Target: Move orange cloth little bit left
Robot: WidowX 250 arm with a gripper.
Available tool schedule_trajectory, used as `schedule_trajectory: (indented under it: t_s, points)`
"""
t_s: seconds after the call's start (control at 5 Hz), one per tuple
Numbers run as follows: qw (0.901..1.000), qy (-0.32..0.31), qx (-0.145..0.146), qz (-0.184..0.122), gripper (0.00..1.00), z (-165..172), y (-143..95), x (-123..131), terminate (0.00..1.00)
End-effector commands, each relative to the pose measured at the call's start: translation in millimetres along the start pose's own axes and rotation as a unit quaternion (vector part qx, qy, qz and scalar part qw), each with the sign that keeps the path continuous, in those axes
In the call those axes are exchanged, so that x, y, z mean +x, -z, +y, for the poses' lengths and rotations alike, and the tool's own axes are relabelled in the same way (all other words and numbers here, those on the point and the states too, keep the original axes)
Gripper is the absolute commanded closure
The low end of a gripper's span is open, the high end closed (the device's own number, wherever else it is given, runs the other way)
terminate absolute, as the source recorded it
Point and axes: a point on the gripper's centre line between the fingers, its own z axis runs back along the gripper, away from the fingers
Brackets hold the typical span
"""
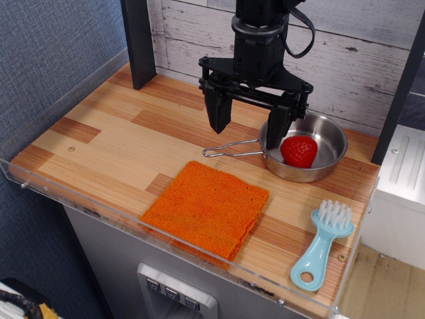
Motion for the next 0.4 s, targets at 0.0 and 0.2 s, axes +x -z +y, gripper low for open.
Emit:
schedule_trajectory:
  t_s: [0.0,0.2]
  points:
    - [1.0000,0.000,0.000,0.000,0.00,0.0,0.0,0.0,0.00]
    - [0.9997,0.005,0.024,0.007,0.00,-1.8,6.9,-12.4,0.00]
